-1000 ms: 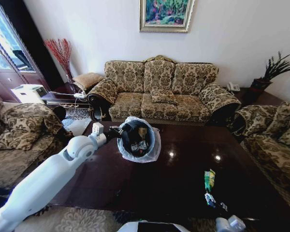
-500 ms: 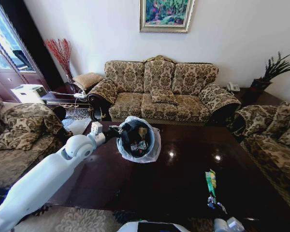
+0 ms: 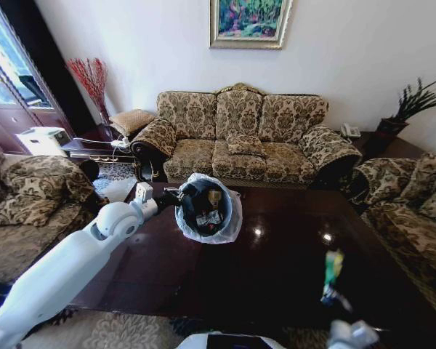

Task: Move to the front of the table and place the trash on the table into the trash bin.

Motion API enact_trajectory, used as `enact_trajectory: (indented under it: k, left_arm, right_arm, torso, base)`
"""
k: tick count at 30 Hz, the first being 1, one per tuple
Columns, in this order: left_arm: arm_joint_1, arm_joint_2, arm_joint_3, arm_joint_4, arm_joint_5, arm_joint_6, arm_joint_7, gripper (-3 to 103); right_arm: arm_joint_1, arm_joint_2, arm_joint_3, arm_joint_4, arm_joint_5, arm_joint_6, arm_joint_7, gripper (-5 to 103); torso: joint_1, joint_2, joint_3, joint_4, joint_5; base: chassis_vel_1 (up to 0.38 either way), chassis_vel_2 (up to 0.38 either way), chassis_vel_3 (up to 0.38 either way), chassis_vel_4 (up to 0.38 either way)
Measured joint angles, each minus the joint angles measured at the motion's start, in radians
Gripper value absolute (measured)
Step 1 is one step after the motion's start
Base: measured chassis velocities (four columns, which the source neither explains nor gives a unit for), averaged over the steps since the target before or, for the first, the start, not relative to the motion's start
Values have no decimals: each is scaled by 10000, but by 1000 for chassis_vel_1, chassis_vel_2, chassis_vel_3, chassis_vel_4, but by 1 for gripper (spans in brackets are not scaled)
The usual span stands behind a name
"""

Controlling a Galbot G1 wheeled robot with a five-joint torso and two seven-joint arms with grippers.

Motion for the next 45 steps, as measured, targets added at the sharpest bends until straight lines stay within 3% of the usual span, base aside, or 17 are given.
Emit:
enact_trajectory:
  k: [1, 3, 4, 5, 8, 9, 11, 12, 14, 15, 17, 18, 20, 28, 33, 43, 45]
  left_arm:
    - [0, 0, 0, 0, 0, 0, 0, 0]
    - [-248, -6, 199, 202, -41, 90, 26, 0]
    - [-248, -6, 199, 202, -41, 90, 26, 0]
    - [-338, -12, 265, 260, -86, 143, 56, 0]
    - [-1030, -35, 827, 646, -572, 397, 92, 0]
    - [-1030, -35, 827, 646, -572, 397, 92, 0]
    - [-1874, -106, 1529, 1080, -806, 663, 77, 0]
    - [-1874, -106, 1529, 1080, -806, 663, 77, 0]
    - [-2747, -259, 2330, 1569, -1128, 1014, 140, 0]
    - [-2747, -259, 2330, 1569, -1128, 1014, 140, 0]
    - [-3230, -382, 2780, 1859, -1166, 1149, 238, 0]
    - [-3833, -620, 3399, 2217, -1185, 1248, 298, 0]
    - [-4567, -972, 4183, 2570, -1251, 1369, 307, 0]
    - [-6078, -2270, 5874, 3431, -1466, 1666, -39, 0]
    - [-6328, -2512, 6011, 3583, -1666, 1723, -172, 0]
    - [-6327, -2471, 5877, 3301, -1735, 1726, -246, 0]
    - [-6292, -2414, 5827, 3155, -1744, 1727, -255, 0]
  right_arm:
    - [0, 0, 0, 0, 0, 0, 0, 0]
    - [568, -1206, 142, 1394, 499, -403, -324, 0]
    - [568, -1206, 142, 1394, 499, -403, -324, 0]
    - [785, -1640, 70, 1821, 775, -562, -478, 0]
    - [2026, -3928, -1559, 3293, 1934, -1281, -1039, 0]
    - [2026, -3928, -1559, 3293, 1934, -1281, -1039, 0]
    - [3145, -5209, -2680, 3450, 2342, -1824, -2201, 0]
    - [3145, -5209, -2680, 3450, 2342, -1824, -2201, 0]
    - [4270, -6181, -3599, 3124, 2549, -1859, -3602, 0]
    - [4270, -6181, -3599, 3124, 2549, -1859, -3602, 0]
    - [4704, -6486, -3972, 2770, 2692, -1812, -4338, 0]
    - [5049, -6662, -4386, 2321, 2697, -1551, -4954, 0]
    - [5298, -6712, -4753, 1972, 2566, -1238, -5382, 0]
    - [6028, -6316, -5703, 1489, 2506, -903, -5642, 0]
    - [5829, -6151, -5675, 947, 2095, -630, -6057, 0]
    - [5840, -6252, -6230, 402, 1243, -237, -6047, -2]
    - [5769, -6339, -6180, 435, 1139, -249, -6007, 8]
  torso:
    - [0, 0, 0, 0, 0]
    - [0, 0, 1, -3, -2]
    - [0, 0, 1, -3, -2]
    - [0, 0, 0, -1, -2]
    - [0, 0, 1, 4, -4]
    - [0, 0, 1, 4, -4]
    - [0, 0, 1, 3, 3]
    - [0, 0, 1, 3, 3]
    - [2, -1, 2, 3, -5]
    - [2, -1, 2, 3, -5]
    - [3, -1, 3, 2, 2]
    - [3, -2, 3, 2, 2]
    - [2, -1, 2, 0, 5]
    - [3, -1, 2, -3, 3]
    - [-1, -1, -1, -3, 5]
    - [0, -1, 0, 0, -2]
    - [-1, -1, 0, -2, 0]
  base:
    - [0, 0, 0, 0]
    - [0, 0, 0, 0]
    - [0, 0, 0, 0]
    - [0, 0, 0, 0]
    - [0, 0, 0, 0]
    - [0, 0, 0, 0]
    - [0, 0, 0, 0]
    - [0, 0, 0, 0]
    - [0, 0, 0, 0]
    - [0, 0, 0, 0]
    - [0, 0, 0, 0]
    - [0, 0, 0, 0]
    - [0, 0, 0, 0]
    - [0, 0, 0, 0]
    - [0, 0, 0, 0]
    - [0, 0, 0, 0]
    - [0, 0, 0, 0]
